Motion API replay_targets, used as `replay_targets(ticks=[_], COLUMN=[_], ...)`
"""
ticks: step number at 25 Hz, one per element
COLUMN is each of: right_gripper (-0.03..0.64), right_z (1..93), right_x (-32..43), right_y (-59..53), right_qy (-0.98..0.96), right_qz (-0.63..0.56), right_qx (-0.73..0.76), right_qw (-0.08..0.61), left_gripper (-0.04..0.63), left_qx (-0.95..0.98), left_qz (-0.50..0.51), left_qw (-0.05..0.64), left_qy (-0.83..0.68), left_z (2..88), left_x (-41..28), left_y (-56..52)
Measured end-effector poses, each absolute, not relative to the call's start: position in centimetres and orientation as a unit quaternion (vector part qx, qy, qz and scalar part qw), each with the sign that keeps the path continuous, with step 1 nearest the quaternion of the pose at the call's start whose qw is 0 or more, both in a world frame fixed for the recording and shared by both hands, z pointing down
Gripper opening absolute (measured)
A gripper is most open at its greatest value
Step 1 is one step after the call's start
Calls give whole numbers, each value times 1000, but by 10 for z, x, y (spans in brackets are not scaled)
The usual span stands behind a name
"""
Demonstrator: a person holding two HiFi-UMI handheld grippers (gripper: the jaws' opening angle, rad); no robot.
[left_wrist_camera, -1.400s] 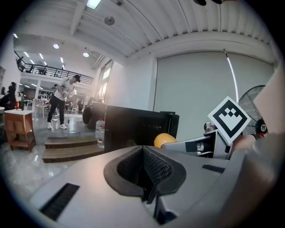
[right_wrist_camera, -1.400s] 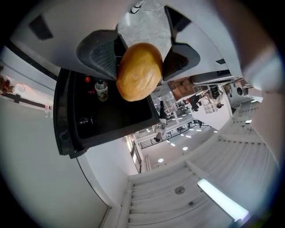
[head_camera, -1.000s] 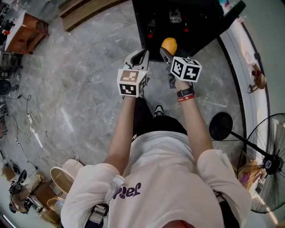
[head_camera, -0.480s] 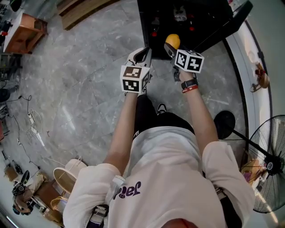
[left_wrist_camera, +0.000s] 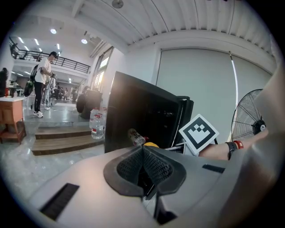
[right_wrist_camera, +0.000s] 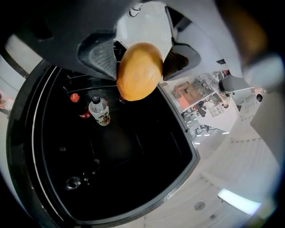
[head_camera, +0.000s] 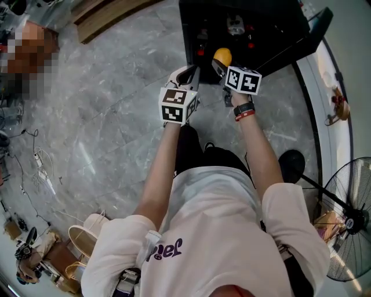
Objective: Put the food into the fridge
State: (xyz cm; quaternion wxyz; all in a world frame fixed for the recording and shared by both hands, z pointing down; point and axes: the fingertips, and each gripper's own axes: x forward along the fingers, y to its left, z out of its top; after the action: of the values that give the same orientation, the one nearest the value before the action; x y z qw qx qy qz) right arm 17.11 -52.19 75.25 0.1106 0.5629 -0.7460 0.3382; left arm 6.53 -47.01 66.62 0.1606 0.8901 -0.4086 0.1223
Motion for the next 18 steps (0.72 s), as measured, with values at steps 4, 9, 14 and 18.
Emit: replay_targets(ticks=[4,9,14,18], right_gripper=[336,336,336,336], right_z=[763,775,788,800], right_x=[170,169,170,172], right_y=[-544,-574,-601,-619], right_qy=[-745,-746,-748,-748], right_qz=[337,331,326,322], right_qx=[565,566,567,568], right_qw=[113,111,114,117], left_gripper=[18,18,18,18], left_qx=[891,892,893,895], left_qz=[124,128,130,130], left_qw=[160,159,155,153], left_qy=[-406,-404,-401,-398], left_z=[674,688,698,706], left_x=[65,65,67,71], left_y=[-486,-506,-523,-534])
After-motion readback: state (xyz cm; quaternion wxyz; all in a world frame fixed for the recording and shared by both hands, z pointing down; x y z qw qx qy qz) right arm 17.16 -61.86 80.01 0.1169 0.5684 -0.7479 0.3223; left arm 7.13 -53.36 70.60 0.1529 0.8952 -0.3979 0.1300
